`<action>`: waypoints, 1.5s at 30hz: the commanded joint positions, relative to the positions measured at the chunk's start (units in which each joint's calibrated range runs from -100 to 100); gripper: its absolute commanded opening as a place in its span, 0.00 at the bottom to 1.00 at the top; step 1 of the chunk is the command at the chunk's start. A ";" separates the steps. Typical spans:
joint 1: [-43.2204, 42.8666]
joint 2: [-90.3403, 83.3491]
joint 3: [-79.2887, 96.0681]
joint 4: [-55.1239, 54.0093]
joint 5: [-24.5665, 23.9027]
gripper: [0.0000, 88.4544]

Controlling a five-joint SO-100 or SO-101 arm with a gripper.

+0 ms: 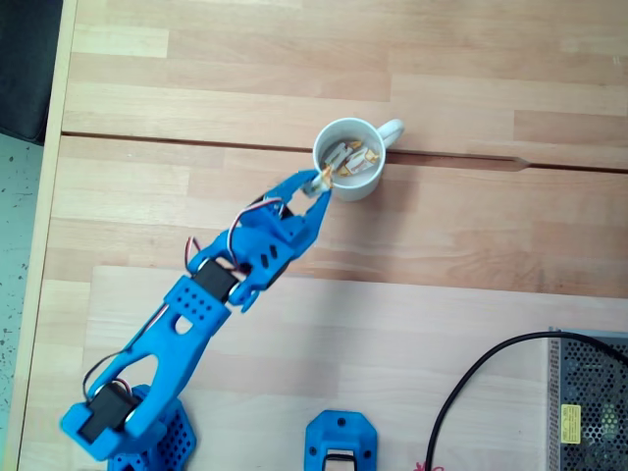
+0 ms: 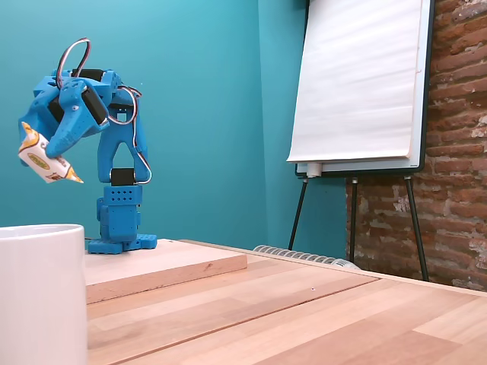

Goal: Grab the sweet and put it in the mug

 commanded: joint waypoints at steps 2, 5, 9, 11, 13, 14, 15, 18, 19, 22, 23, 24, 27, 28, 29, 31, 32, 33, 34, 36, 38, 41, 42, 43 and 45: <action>-0.84 3.46 -11.49 -1.96 -0.39 0.05; -0.26 6.47 -14.97 -1.96 -0.44 0.05; 0.10 9.91 -17.11 -1.96 -0.39 0.05; 1.12 10.86 -17.47 -2.04 -0.34 0.05; 1.92 11.72 -17.65 -2.04 -0.34 0.05; 2.21 12.32 -17.65 -2.12 -0.29 0.05; 2.28 12.67 -17.56 -2.12 -0.20 0.05; 2.43 13.96 -18.01 -2.12 -0.29 0.05; 2.43 14.22 -18.18 -2.28 -0.29 0.05; 2.35 14.90 -18.18 -2.69 -0.10 0.06; 2.35 14.99 -18.09 -2.69 -0.05 0.06; 2.35 14.99 -18.09 -2.69 -0.05 0.06; 2.35 14.99 -18.09 -2.69 -0.29 0.06; 2.35 14.99 -17.92 -2.69 -0.29 0.06; 2.35 14.99 -17.83 -2.69 -0.29 0.06; 2.35 14.99 -17.56 -2.61 -0.24 0.06; 2.35 14.99 -17.56 -2.61 -0.29 0.06; 2.35 14.99 -17.56 -2.61 -0.29 0.06; 2.35 14.99 -17.47 -2.61 -0.34 0.07; 2.35 14.99 -17.38 -2.53 -0.34 0.09; 2.35 14.99 -17.20 -2.53 -0.34 0.13; 2.35 14.99 -17.20 -2.53 -0.34 0.19; 2.35 14.99 -17.20 -2.53 -0.34 0.21; 2.35 14.99 -17.20 -2.53 -0.34 0.23; 2.35 14.99 -17.20 -2.53 -0.34 0.27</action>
